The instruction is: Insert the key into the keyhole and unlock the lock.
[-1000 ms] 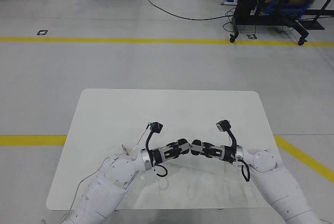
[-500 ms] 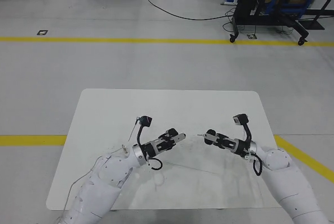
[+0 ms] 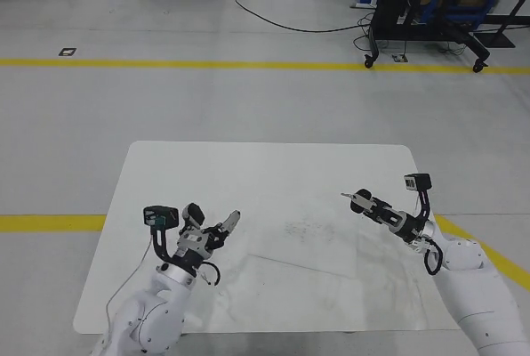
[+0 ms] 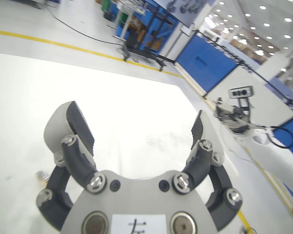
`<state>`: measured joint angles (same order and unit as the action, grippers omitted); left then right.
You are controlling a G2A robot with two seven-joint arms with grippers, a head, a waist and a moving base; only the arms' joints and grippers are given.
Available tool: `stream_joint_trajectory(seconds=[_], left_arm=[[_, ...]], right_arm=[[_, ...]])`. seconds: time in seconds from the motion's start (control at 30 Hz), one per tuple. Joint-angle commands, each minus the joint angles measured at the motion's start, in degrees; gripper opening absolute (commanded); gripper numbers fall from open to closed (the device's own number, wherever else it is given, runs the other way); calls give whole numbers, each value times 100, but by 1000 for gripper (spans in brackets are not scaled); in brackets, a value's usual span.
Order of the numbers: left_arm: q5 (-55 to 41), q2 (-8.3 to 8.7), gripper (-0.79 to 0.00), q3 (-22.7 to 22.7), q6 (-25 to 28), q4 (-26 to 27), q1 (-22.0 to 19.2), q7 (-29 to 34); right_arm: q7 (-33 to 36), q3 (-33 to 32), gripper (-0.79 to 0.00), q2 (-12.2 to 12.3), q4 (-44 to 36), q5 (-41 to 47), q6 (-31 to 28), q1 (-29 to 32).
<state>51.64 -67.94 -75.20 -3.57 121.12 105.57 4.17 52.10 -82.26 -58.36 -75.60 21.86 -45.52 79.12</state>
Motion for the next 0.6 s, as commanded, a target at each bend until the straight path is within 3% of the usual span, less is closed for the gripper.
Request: stream_joint_trajectory(seconds=[0.0,0.13,0.2,0.4,0.57], left_arm=[[448,-4,0,2,-512,52,484,-312],[569,-49,0,71,-1203,-19,1022,-918],[441,-79,0,76,-1496,-136,1080,-1057],[50,-145,0,81,-1755,-885,587,-747],[443,-181,-92,306,-1948,-1138,39,-277]], right_arm=[[0,0,-785,0,0,0,0,0],[0,0,-785,0,0,0,0,0],[0,0,-785,0,0,0,0,0],[0,0,-785,0,0,0,0,0],[0,0,-785,0,0,0,0,0]])
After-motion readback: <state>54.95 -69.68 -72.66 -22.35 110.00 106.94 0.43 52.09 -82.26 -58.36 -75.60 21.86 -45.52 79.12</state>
